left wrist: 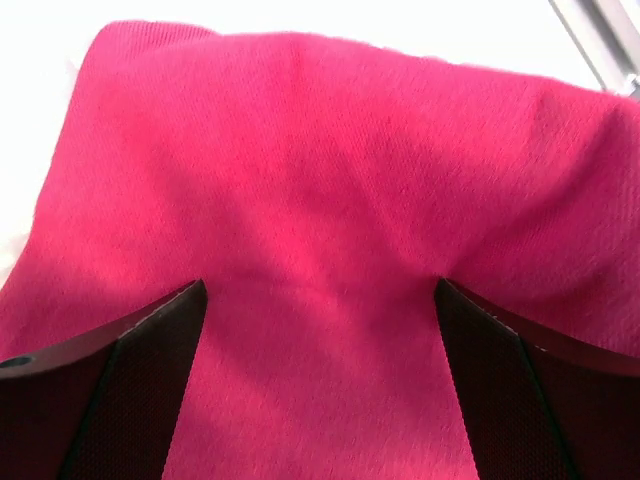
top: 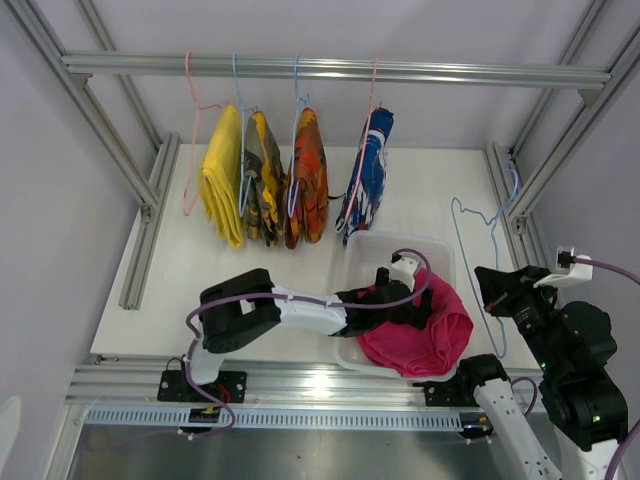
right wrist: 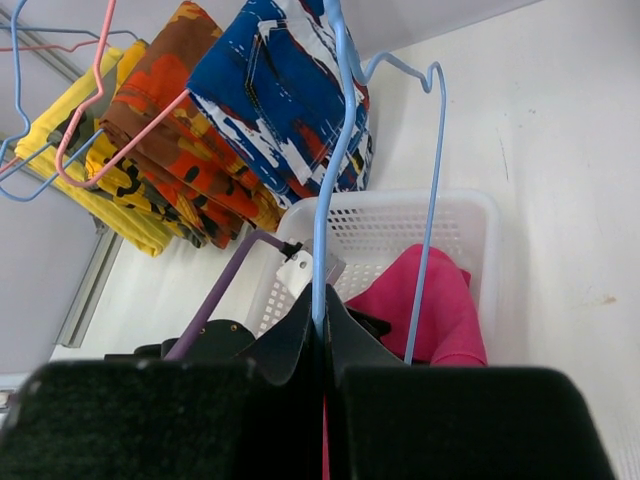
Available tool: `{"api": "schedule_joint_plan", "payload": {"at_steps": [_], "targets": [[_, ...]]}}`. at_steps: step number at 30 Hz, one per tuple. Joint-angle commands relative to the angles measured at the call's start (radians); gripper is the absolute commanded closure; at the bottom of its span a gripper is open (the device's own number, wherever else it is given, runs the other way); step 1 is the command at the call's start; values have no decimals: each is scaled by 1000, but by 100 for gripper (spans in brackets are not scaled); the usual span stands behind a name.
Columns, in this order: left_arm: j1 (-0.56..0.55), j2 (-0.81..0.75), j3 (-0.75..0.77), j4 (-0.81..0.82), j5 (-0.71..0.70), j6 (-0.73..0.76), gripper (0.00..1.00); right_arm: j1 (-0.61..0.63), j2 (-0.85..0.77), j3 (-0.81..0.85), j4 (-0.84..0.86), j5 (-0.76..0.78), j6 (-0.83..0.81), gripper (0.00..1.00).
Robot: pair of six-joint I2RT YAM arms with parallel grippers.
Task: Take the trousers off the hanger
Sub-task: Place the trousers in the bin, then place the hanger at the clothesline.
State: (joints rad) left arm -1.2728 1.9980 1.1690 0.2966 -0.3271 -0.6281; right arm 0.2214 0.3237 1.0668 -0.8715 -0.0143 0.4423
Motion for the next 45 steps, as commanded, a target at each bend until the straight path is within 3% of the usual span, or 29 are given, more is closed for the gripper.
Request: {"api": "schedule_joint_plan", "payload": {"at_steps": [1,8,15,22,28,34,37,45], "targets": [[-10,-51,-24,-129,30,-13,1,10,8,42,14,14,-14,100],[-34,-381,-39,-359,-121,111,1,16,70,123,25,14,-56,100],[-68,-735,93,-625,-219,271,1,19,178,171,54,7,-145,100],[-68,-992,176,-717,-282,444,1,19,314,229,138,14,-192,100],[-45,-1171,146,-650,-426,666,1,18,423,297,224,46,-198,100],[-11,-1309,-130,-338,-543,860,1,9,564,380,287,48,-194,100],[3,-1325,-138,-362,-509,840,1,-34,638,420,315,44,-188,100],[1,-1277,-63,-522,-463,800,0,-303,755,423,413,-229,-79,100]]}}
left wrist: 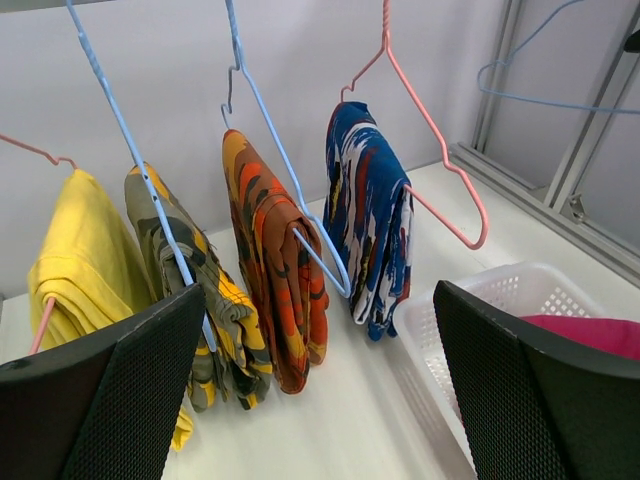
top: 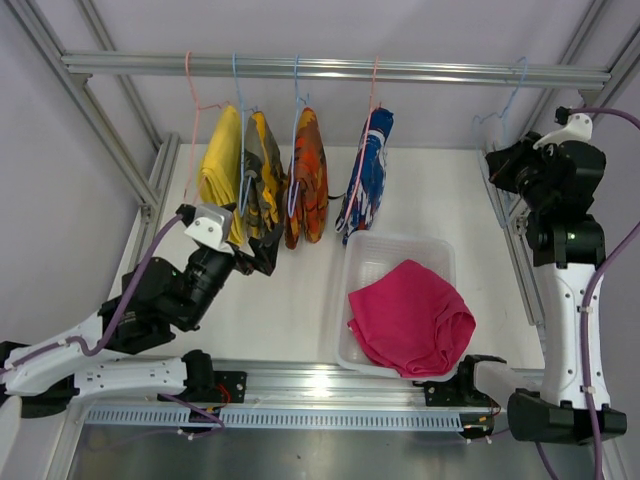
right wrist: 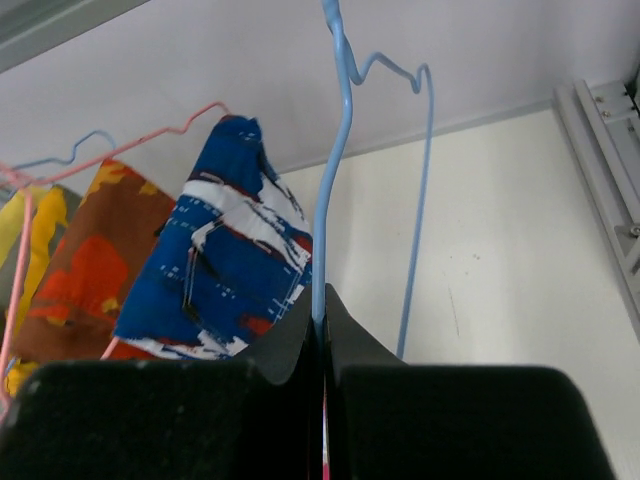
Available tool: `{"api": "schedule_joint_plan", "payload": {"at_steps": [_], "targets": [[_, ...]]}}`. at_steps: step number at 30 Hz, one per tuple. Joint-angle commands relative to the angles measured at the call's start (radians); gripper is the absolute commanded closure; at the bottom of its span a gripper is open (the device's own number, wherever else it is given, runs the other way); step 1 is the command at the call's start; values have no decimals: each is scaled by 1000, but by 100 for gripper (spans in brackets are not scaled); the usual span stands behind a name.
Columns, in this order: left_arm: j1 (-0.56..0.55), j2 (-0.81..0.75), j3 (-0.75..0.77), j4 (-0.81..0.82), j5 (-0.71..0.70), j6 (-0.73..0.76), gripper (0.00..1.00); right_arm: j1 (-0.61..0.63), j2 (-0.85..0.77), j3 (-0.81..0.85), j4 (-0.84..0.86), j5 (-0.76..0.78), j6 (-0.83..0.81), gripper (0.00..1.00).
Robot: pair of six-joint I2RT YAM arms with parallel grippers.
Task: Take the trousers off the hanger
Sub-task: Place the hanger at the clothesline.
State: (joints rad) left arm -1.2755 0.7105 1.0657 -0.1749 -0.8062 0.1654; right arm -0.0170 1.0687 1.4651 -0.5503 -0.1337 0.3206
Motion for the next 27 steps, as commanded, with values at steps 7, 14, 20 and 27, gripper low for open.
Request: {"api": "schedule_joint_plan", "payload": {"at_steps": [7,14,20,27], "targets": [[5,-26,-96,17,41,16,1,-127,46,35,135,-153,60,100],[5,-60,-142,66,10,59,0,-129,59,12,150,-152,57,100],[5,-62,-150,69,10,62,1,-130,106,3,170,-165,67,100],[5,-51,-156,77,13,71,1,-129,100,-84,211,-176,78,100]]}}
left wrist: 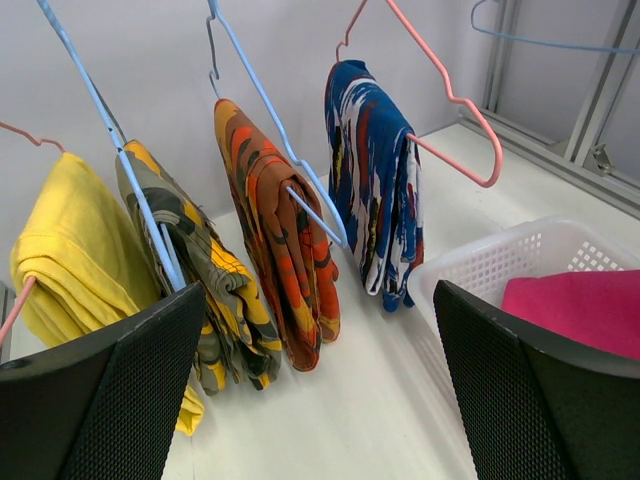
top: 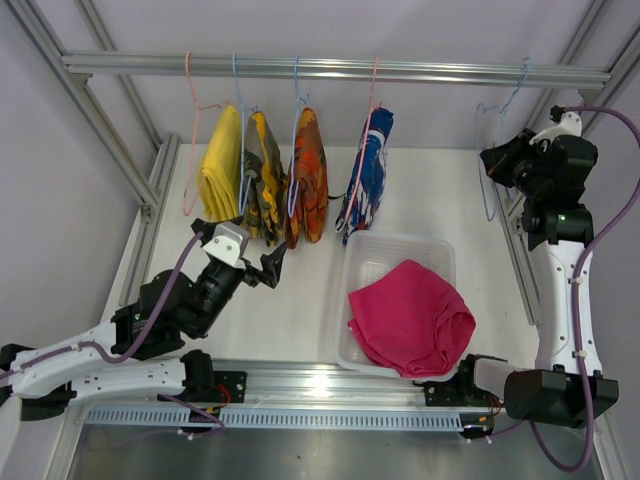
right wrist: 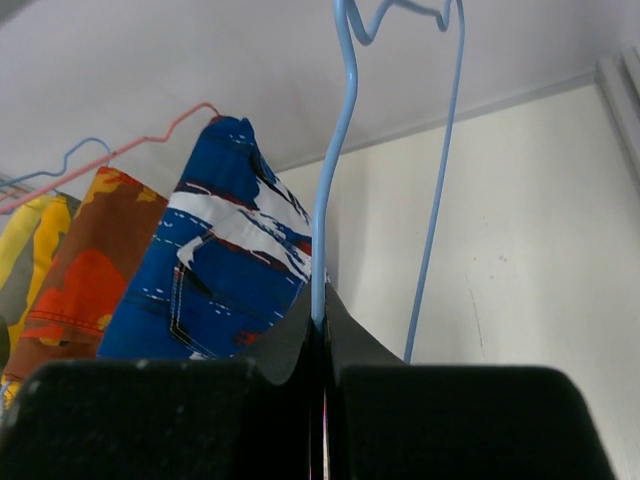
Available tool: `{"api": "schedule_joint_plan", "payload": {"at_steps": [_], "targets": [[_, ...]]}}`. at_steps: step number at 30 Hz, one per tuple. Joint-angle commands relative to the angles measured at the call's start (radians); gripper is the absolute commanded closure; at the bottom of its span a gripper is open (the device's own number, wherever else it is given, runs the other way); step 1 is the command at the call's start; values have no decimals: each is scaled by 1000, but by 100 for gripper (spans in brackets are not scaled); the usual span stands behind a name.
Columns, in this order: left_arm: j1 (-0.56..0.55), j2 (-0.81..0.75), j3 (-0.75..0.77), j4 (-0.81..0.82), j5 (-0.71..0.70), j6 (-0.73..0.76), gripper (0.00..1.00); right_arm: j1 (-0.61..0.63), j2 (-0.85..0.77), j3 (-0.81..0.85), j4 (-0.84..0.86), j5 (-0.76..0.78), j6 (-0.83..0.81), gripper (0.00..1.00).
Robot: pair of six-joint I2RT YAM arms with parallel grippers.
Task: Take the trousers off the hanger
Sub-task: Place the hanger at the clothesline.
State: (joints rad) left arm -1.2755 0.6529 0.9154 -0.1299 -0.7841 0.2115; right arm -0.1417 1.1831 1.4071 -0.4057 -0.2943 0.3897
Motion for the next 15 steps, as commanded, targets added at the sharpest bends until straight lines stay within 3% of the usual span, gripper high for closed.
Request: {"api": "schedule_joint_plan", "payload": {"at_steps": [1,9,12,13,15], "targets": [[5,7,-7,33,-10,25,1,-2,-20,-39,71,-16,9,100],[5,7,-9,32,-1,22,0,16,-95,-166,87,-2,2,99],[5,7,-10,33,-1,23,0,25,-117,-189,74,23,-9,72],[5,8,-13,35,-1,29,0,30,-132,-194,70,29,-11,54],[5,7,-12,33,3,42,1,31,-148,-198,56,40,-15,43]]}}
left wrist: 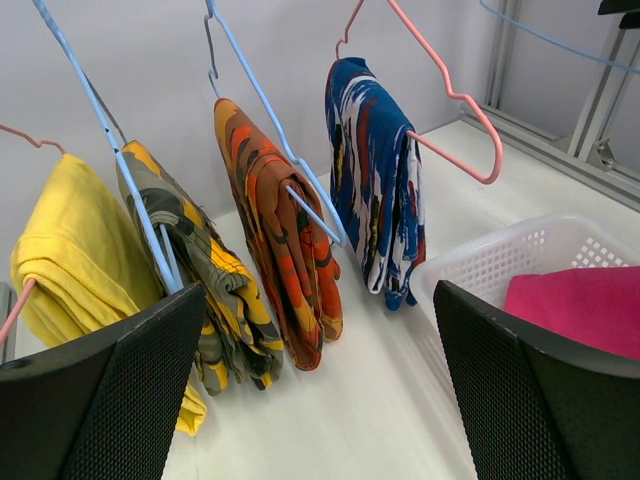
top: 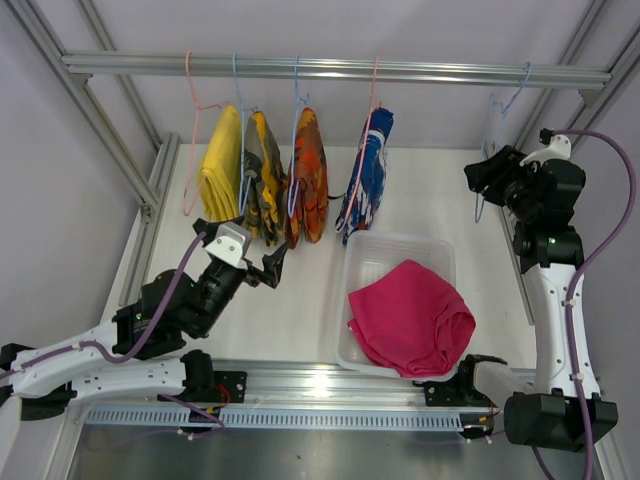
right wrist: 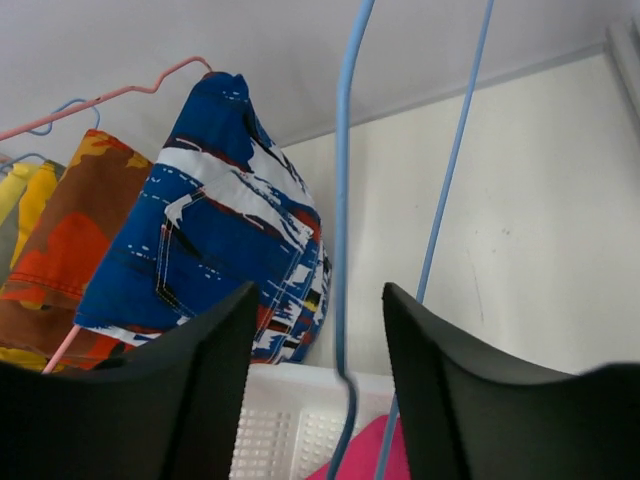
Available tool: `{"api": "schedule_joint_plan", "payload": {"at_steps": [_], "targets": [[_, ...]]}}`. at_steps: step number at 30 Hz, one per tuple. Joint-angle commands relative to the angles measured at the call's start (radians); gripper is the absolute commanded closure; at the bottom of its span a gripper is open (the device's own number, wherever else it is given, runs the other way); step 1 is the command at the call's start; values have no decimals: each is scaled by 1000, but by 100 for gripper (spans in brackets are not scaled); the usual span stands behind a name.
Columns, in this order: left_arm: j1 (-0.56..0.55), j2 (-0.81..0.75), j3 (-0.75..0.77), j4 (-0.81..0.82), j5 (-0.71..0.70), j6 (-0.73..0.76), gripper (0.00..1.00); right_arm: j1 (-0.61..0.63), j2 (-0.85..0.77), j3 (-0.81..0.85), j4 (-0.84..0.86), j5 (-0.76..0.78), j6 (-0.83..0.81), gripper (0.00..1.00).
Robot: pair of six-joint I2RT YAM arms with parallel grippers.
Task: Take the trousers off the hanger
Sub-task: Place the hanger at the clothesline.
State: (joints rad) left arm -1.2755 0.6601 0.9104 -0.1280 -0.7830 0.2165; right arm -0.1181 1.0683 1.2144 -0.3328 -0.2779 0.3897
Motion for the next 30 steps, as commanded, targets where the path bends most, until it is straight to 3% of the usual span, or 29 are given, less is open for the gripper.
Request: {"api": "schedule_joint_plan", "payload": {"at_steps": [1,3,4,6,17,30], "targets": [[5,-4,-8,39,-1,47,1,11,-45,-4,-25,29,-14,40],[5,-20,-13,48,-5,58,1,18,-62,2,-52,52,-20,32],[5,-25,-16,54,-10,66,1,21,-70,5,-60,60,-22,22],[7,-39,-22,67,-13,76,1,24,-102,8,-86,86,-23,19],[21,-71,-33,82,-9,75,1,28,-283,157,-273,206,-60,19],[44,-100,-91,192,-33,116,1,52,-213,246,-184,-108,58,25]]}}
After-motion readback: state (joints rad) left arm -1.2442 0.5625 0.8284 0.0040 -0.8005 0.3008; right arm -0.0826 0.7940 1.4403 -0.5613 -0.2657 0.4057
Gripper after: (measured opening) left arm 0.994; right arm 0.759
